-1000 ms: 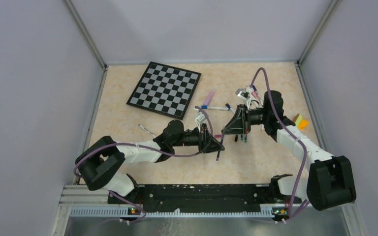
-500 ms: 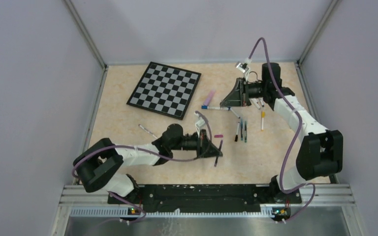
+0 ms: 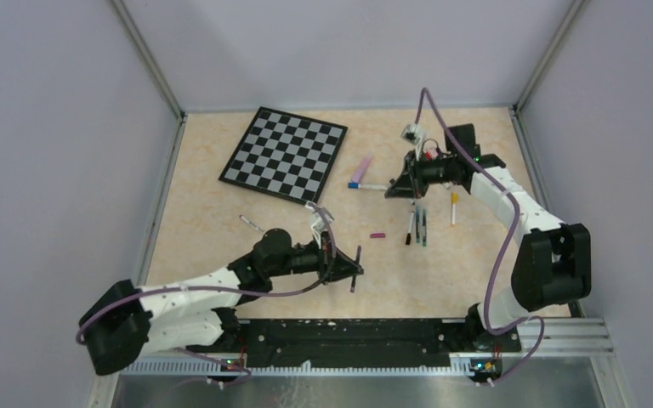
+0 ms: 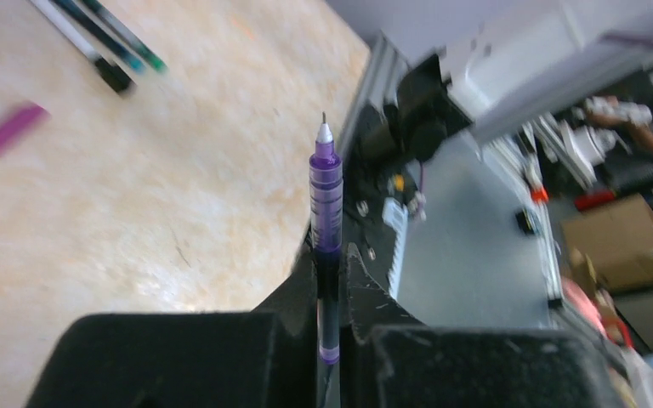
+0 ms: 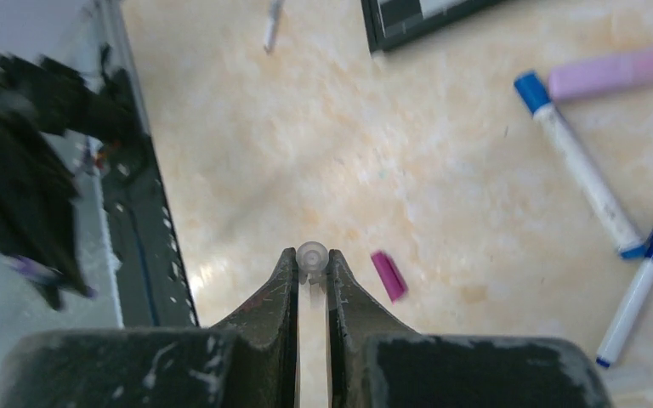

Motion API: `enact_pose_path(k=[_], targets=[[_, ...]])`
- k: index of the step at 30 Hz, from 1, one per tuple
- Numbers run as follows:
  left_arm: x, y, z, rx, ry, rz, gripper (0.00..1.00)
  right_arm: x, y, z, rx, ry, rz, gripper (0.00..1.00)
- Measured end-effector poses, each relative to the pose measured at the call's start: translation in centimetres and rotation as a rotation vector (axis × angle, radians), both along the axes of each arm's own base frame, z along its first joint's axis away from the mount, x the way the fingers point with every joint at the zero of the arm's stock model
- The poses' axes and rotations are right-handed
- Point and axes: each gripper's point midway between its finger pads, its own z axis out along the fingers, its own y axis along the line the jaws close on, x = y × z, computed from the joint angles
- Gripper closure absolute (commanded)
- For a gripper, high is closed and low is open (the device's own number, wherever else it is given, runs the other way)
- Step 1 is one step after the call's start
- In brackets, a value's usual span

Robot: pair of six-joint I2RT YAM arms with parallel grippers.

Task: Open the pen caps
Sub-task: Place the pen cap at the center of the board.

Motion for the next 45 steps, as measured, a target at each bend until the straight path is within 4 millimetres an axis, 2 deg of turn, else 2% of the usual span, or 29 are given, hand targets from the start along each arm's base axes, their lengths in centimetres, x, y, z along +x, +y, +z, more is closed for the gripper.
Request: enact_pose_path(k=[4, 7, 11, 15, 19, 25, 37, 45], targets=[[2.8, 2.2, 3.1, -0.037, -0.091, 0.218, 1.00, -2.2, -0.1, -6.2, -0.216, 0.021, 0.023, 0.99], [4.6, 4.1, 3.8, -0.036, -0.124, 0.365, 1.00, -3.1, -0.4, -9.7, -0.340, 0.052, 0.049, 0.99], [6.0, 5.9, 2.4, 0.018, -0.119, 0.485, 1.00, -2.9, -2.2, -14.2, -0.486, 0.122, 0.041, 0.99], [6.6, 6.8, 0.4, 0.092, -0.102, 0.539, 1.00, -2.8, -3.6, -17.1, -0.594, 0.168, 0.029, 0.99], [6.9, 7.2, -0.1, 0.114, -0.104, 0.563, 1.00, -1.6, -3.7, -18.2, -0.656, 0.176, 0.027, 0.99], [7.2, 7.6, -0.7, 0.145, -0.106, 0.583, 1.00, -0.5, -2.6, -18.3, -0.691, 0.141, 0.043, 0.99], [7.3, 8.3, 0.2, 0.124, -0.122, 0.615, 1.00, -1.8, 0.2, -18.5, -0.727, 0.099, 0.129, 1.00], [7.4, 8.8, 0.3, 0.121, -0.125, 0.634, 1.00, -3.2, 0.7, -18.6, -0.711, 0.134, 0.122, 0.98]])
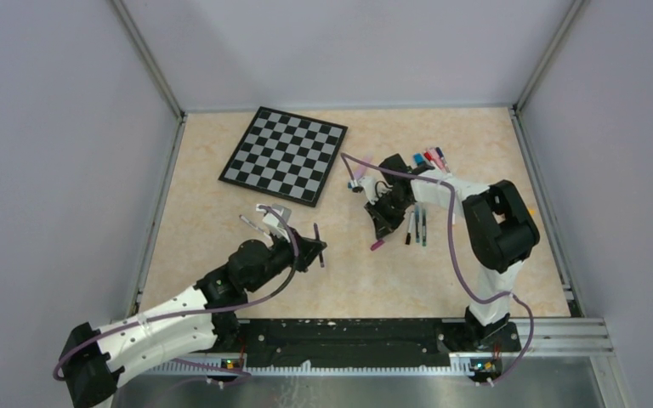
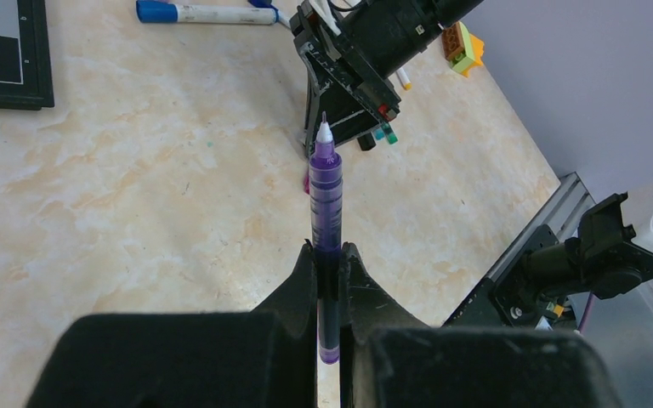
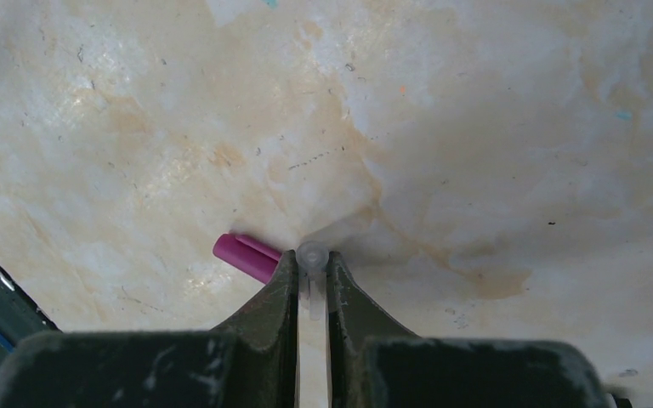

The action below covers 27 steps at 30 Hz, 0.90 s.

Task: Open the pen caps
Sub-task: Place the pen cap at the center of the board.

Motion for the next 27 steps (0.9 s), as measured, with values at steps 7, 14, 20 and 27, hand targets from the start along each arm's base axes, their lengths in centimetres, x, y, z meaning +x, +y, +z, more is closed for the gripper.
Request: enact_pose_path(k=[7, 14, 20, 27], targets=[[-0.1, 0.3, 0.1, -0.004, -0.003, 0.006, 1.00, -0.6, 0.6, 0.0, -0.013, 0.008, -0.013, 0.84], [0.0, 0.4, 0.1, -0.004, -0.002, 0.012, 1.00, -0.8, 0.7, 0.1, -0.018, 0.014, -0.033, 0.67], [0.0, 0.4, 0.1, -0.003, -0.001, 0.015, 0.92, -0.5, 0.4, 0.4, -0.031, -0.006, -0.038, 0.64], [0.0, 0.4, 0.1, -0.017, 0.015, 0.025, 0.94, -0.5, 0.1, 2.6, 0.006, -0.041, -0.034, 0.62]])
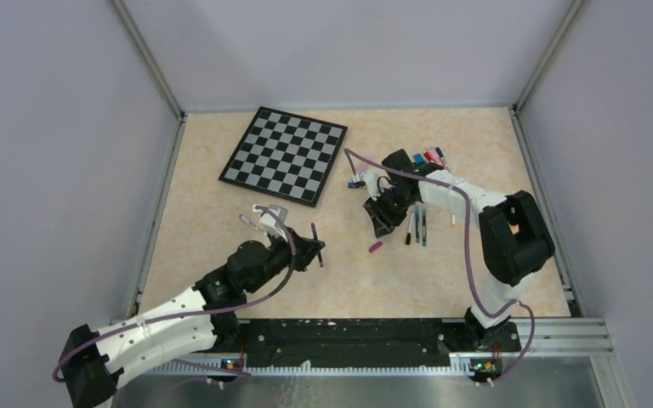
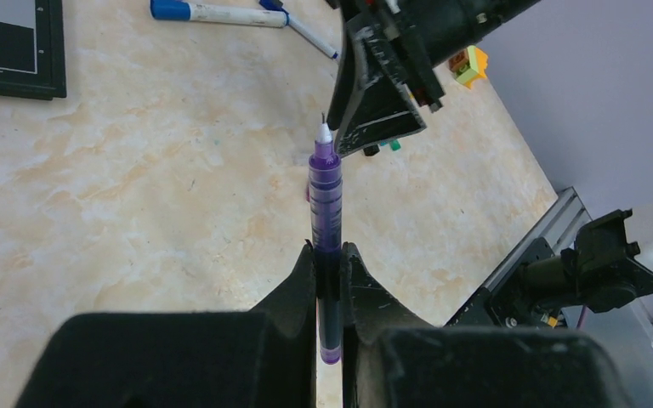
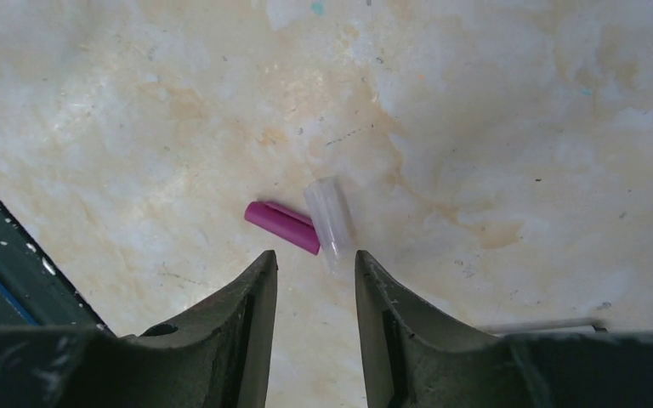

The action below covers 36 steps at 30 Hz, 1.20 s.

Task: Open the pen caps
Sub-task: Place the pen cap at the center of the board, then place the pen at the center of the board.

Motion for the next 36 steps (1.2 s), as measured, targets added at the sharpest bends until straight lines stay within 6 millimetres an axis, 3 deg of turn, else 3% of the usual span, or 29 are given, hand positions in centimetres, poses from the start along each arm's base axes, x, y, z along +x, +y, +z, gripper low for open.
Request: enact_pose_path(k=[6, 12, 16, 19, 23, 30, 36], targets=[[0.6, 0.7, -1.1, 0.004, 0.062, 0.064, 0.98, -0.5, 0.0, 4.5, 0.152, -0.049, 0.054, 0.61], [2.8, 3.4, -4.2, 0.023, 0.216, 0.211, 1.00, -2.0, -2.1, 7.7, 0.317, -0.091, 0.049, 0.49], [5.6, 7.9, -7.0, 0.004, 0.378, 0.385, 1.00, -3.1, -4.6, 7.9, 0.392, -0.127, -0.024, 0.43], [6.5, 10.5, -9.1, 0.029, 0.502, 0.497, 1.00, -3.6, -5.8, 8.3, 0.440, -0.172, -0.070, 0.42], [7.8, 11.6, -10.0, 0.092, 0.625, 0.569, 1.00, -3.8, -6.5, 9.0, 0.490, -0.234, -0.096, 0.42], [12.0, 13.7, -9.9, 0.162, 0.709, 0.702, 1.00, -3.0, -6.7, 9.7, 0.519, -0.275, -0.102, 0.42], [12.8, 16.3, -12.4, 0.210, 0.787, 0.807, 1.00, -2.9, -6.8, 9.8, 0.524, -0.280, -0.104, 0.42]])
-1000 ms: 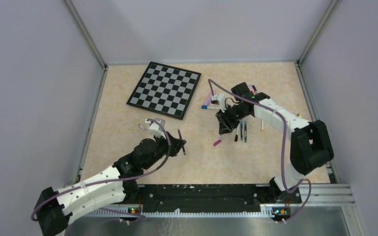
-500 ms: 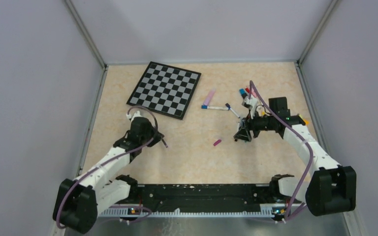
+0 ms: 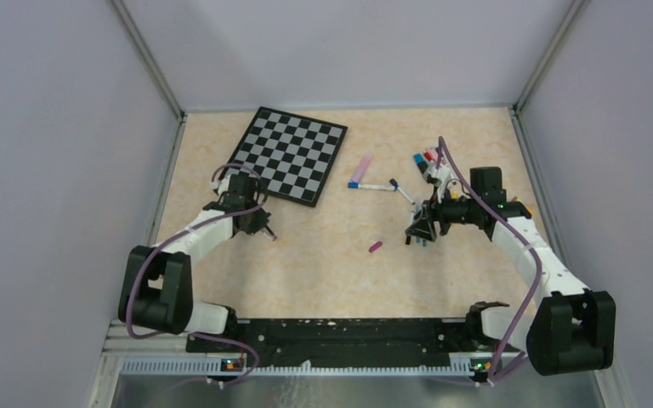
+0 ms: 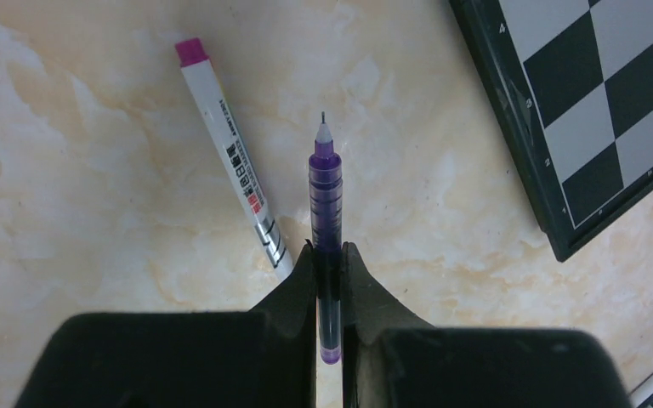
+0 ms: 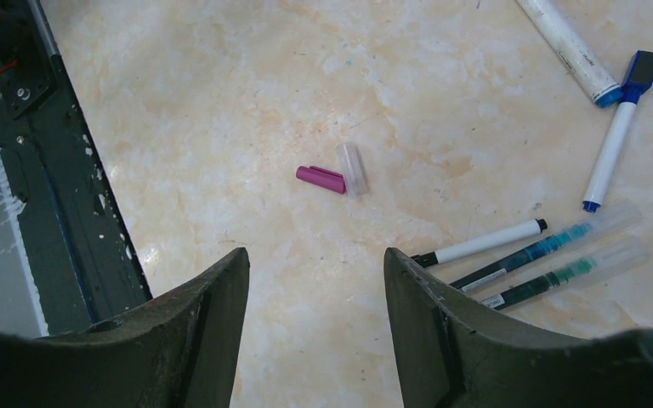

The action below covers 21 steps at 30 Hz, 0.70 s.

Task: Open the pen caps
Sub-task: Place the pen at the center of the board.

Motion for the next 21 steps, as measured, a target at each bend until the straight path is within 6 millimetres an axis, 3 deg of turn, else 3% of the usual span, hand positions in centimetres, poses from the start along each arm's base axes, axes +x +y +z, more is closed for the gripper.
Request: enact_pose_path(k=[8, 13, 21], targets=[[1.9, 0.5, -0.9, 0.004, 0.031, 0.048, 0.93, 0.1, -0.1, 0.1, 0.004, -0.006, 0.000, 0.42], [1.9, 1.0, -1.7, 0.001, 0.056, 0.076, 0.76, 0.2, -0.3, 0.0, 0.007, -0.005, -0.006, 0.42], [2.1, 1.2, -1.6, -0.004, 0.050, 0.088, 0.69, 0.2, -0.5, 0.0, 0.007, -0.008, -0.009, 0.42]])
